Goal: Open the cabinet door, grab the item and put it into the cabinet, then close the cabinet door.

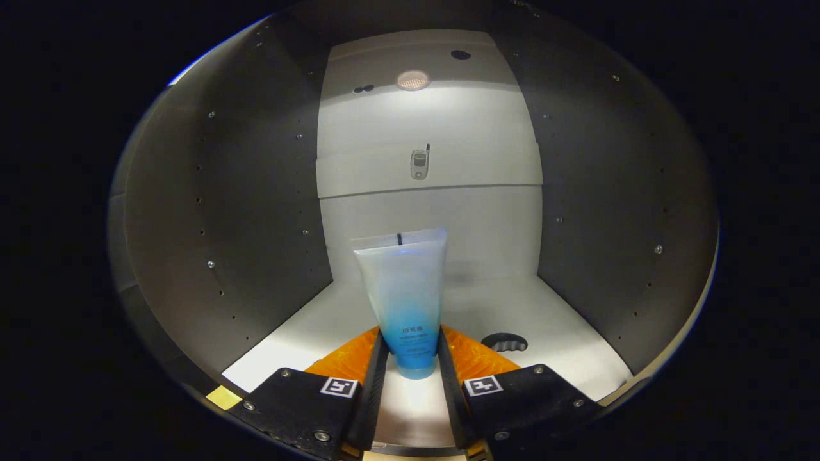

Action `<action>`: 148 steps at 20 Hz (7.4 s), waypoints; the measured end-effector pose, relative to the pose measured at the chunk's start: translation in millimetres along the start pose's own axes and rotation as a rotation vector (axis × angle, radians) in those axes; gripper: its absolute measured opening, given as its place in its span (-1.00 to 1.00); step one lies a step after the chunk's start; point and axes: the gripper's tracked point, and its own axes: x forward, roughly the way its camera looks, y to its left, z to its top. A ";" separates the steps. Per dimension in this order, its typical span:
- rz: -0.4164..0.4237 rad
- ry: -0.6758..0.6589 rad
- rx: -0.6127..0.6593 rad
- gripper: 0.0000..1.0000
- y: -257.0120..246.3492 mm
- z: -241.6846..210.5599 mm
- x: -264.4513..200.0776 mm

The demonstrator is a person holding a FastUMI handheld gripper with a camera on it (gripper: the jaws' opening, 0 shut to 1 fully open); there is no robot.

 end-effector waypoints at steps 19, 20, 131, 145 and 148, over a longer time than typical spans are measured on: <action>-0.013 -0.103 -0.068 0.87 27.2 38.1 -87.7; -0.026 -0.107 -0.068 0.87 27.2 39.6 -99.5; 0.058 -0.100 0.069 0.90 50.5 12.6 -398.0; 0.067 -0.089 0.037 0.91 59.4 9.1 -387.0; 0.070 -0.091 0.037 0.91 59.7 10.4 -386.2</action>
